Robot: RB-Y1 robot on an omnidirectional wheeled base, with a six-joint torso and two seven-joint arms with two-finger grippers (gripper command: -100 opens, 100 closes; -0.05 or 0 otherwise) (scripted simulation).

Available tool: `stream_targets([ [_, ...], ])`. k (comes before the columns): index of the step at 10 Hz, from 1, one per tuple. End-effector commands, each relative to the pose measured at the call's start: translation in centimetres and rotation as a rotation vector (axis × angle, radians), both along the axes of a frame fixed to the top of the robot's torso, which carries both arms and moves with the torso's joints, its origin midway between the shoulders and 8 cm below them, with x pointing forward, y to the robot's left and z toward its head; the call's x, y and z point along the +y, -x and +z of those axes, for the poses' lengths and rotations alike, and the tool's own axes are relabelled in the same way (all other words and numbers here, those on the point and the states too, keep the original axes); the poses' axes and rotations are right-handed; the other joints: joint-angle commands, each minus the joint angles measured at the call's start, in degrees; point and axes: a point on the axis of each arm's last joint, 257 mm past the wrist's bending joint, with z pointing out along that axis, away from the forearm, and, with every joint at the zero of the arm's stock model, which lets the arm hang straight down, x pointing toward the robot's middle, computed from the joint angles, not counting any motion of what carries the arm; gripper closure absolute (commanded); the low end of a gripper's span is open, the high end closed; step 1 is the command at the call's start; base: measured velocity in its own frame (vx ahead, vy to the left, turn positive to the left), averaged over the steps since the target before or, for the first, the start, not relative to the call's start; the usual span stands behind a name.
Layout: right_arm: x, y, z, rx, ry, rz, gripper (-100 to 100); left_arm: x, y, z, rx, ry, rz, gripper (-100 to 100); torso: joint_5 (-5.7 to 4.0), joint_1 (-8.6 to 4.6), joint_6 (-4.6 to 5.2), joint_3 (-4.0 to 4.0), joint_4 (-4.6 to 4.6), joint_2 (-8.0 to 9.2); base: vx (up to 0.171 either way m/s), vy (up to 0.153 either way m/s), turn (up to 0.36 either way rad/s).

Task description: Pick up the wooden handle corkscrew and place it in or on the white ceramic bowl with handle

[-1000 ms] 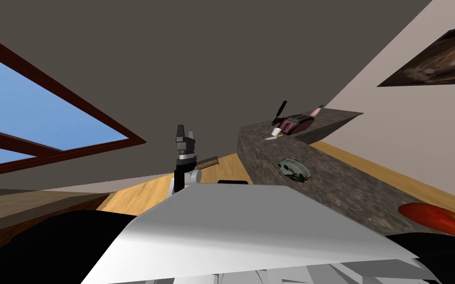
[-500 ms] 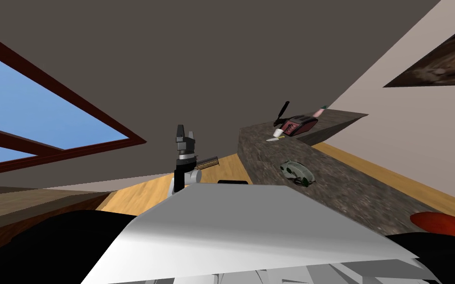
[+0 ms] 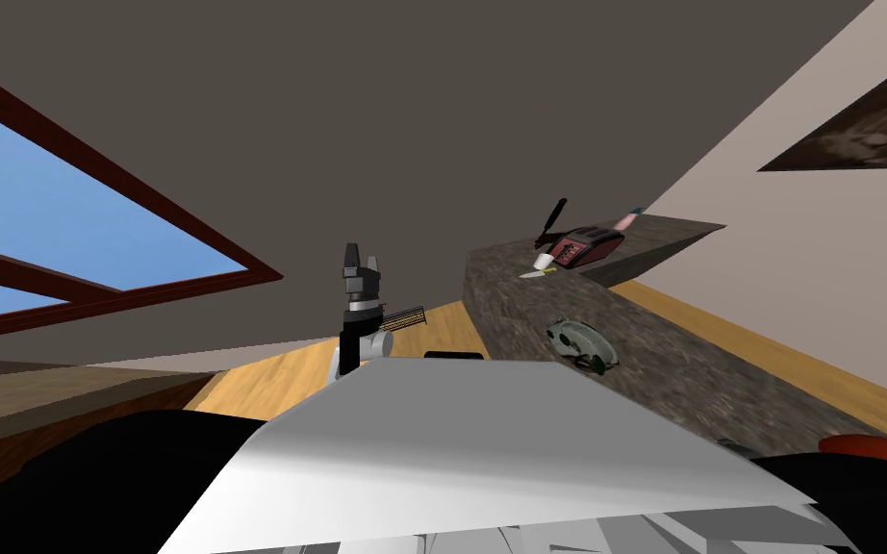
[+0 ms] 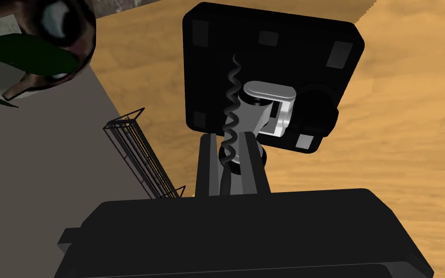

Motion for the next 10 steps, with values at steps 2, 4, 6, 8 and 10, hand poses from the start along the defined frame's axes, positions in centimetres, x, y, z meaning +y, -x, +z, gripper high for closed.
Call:
stream_targets([
  [2, 1.0, -3.1, 1.0, -0.091, -0.054, -0.004, 100, 0.0, 0.0, 0.0, 0.000, 0.000, 0.000, 0, -0.01, -0.06, -0.02, -0.01, 0.00, -0.04, 0.057, -0.070, 0.040],
  [4, 1.5, -4.6, 1.5, -0.135, -0.081, -0.010, 100, 0.0, 0.0, 0.0, 0.000, 0.000, 0.000, 0, -0.06, -0.22, -0.04, -0.03, 0.00, -0.06, 0.042, -0.087, 0.033],
  [6, 2.3, -6.9, 2.5, -0.202, -0.128, -0.009, 100, 0.0, 0.0, 0.0, 0.000, 0.000, 0.000, 0, -0.05, -0.13, -0.04, 0.03, 0.03, 0.02, 0.043, -0.071, 0.024],
  [8, 2.8, -8.1, 3.2, -0.240, -0.155, -0.008, 100, 0.0, 0.0, 0.0, 0.000, 0.000, 0.000, 0, -0.06, -0.18, -0.06, 0.00, 0.03, -0.03, 0.048, -0.076, 0.033],
  [10, 3.7, -10.1, 4.3, -0.300, -0.204, -0.005, 100, 0.0, 0.0, 0.0, 0.000, 0.000, 0.000, 0, -0.05, -0.06, -0.05, 0.07, 0.06, 0.08, 0.043, -0.065, 0.021],
])
